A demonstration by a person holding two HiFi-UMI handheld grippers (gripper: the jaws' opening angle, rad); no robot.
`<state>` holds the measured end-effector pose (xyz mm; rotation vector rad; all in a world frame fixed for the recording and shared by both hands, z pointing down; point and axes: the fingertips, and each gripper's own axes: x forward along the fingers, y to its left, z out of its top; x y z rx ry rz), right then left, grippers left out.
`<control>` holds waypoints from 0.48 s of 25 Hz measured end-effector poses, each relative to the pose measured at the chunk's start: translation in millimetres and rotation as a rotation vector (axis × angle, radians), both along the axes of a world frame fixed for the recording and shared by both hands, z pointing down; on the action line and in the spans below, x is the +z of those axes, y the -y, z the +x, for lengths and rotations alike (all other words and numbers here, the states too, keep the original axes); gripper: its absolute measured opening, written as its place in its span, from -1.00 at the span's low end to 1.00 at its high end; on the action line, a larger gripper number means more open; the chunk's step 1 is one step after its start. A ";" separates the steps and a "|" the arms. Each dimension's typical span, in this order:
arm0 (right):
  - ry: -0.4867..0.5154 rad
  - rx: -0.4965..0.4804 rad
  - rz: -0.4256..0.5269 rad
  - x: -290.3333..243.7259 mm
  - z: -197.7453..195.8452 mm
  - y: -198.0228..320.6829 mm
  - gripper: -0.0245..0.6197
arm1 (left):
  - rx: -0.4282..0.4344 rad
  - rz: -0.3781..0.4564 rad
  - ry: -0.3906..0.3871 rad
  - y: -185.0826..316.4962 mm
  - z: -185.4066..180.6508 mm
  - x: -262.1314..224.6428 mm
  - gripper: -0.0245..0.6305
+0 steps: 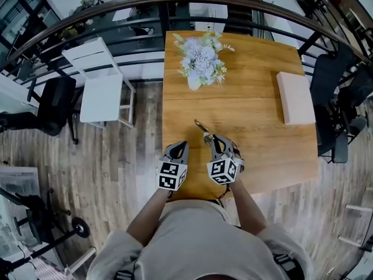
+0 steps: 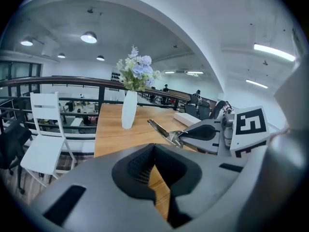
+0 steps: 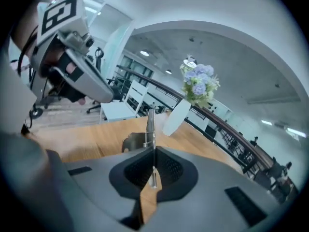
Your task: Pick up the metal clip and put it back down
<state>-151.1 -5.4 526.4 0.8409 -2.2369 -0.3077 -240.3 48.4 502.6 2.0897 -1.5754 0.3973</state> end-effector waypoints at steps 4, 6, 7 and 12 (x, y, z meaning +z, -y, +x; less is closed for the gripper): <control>0.224 0.131 -0.089 -24.3 5.1 -3.9 -0.84 | -0.004 0.046 0.003 5.0 -10.3 -17.2 -0.85; 0.337 0.202 -0.117 -35.2 12.7 -3.9 -0.84 | 0.006 0.068 0.000 8.8 -10.8 -25.4 -0.85; 0.385 0.234 -0.124 -40.9 16.6 -4.3 -0.84 | 0.012 0.078 -0.001 9.5 -10.3 -29.3 -0.85; 0.557 0.330 -0.076 -80.8 38.8 -10.0 -0.84 | 0.023 0.140 -0.018 5.6 -7.4 -54.8 -0.85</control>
